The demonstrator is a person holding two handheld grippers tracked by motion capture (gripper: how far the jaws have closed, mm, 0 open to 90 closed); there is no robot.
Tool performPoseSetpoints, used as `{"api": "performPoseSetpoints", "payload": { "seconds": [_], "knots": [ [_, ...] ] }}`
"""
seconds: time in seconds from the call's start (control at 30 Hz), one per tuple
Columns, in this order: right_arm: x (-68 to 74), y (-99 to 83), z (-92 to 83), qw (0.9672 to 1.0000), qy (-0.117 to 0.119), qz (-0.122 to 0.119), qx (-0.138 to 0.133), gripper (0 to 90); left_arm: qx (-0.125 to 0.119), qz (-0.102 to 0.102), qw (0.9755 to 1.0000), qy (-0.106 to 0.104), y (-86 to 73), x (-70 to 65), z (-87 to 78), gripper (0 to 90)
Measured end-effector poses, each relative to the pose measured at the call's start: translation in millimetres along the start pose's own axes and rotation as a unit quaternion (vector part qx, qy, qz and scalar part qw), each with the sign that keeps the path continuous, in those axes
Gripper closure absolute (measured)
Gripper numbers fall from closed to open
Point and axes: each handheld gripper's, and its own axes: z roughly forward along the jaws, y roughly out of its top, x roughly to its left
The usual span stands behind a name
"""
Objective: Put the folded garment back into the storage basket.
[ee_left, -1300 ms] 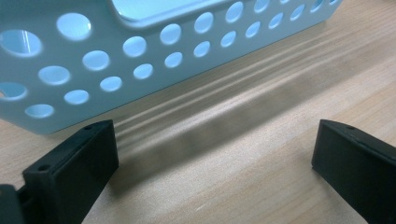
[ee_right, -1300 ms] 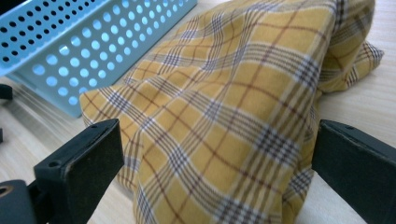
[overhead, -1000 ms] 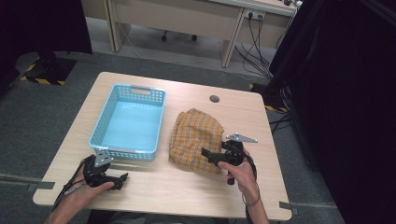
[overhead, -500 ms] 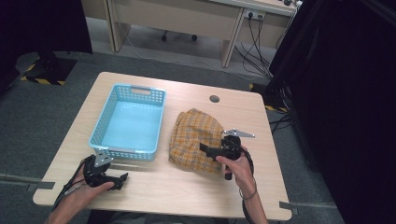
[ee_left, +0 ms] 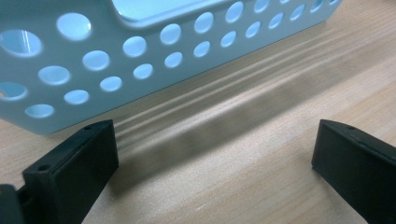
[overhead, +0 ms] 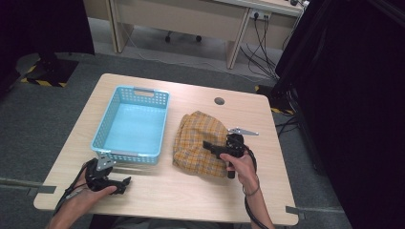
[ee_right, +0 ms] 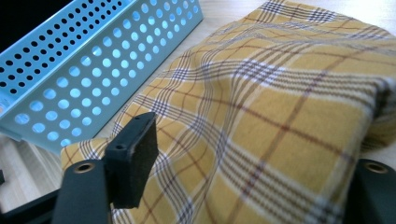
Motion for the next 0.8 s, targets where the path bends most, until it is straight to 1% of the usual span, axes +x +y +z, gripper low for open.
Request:
{"api": "performPoseSetpoints", "payload": {
  "seconds": [0.07, 0.17, 0.3, 0.37, 0.47, 0.63, 0.8],
  "knots": [
    [-1.6, 1.3, 2.4, 1.0000, 0.005, -0.002, 0.000, 36.1, 0.000, 0.000, 1.0000, 0.000, 0.0, 0.0, 0.0, 0.0],
    [-4.3, 2.4, 6.0, 0.9999, 0.015, 0.007, -0.002, 42.7, 0.000, 0.000, 1.0000, 0.000, 0.0, 0.0, 0.0, 0.0],
    [-7.9, 3.8, 10.7, 0.9999, 0.012, 0.007, 0.003, 54.3, 0.000, 0.000, 1.0000, 0.000, 0.0, 0.0, 0.0, 0.0],
    [-10.4, 3.3, 13.3, 0.9998, 0.017, 0.013, 0.004, 59.9, 0.000, 0.000, 1.0000, 0.000, 0.0, 0.0, 0.0, 0.0],
    [-12.1, 2.9, 13.1, 0.9993, 0.027, 0.025, -0.003, 67.4, 0.000, 0.000, 1.0000, 0.000, 0.0, 0.0, 0.0, 0.0],
    [-5.7, 5.8, 8.9, 0.9993, 0.023, 0.024, -0.018, 70.8, 0.000, 0.000, 1.0000, 0.000, 0.0, 0.0, 0.0, 0.0],
    [-0.1, 9.0, 4.2, 0.9986, 0.031, 0.026, -0.032, 71.5, 0.000, 0.000, 1.0000, 0.000, 0.0, 0.0, 0.0, 0.0]
  ]
}}
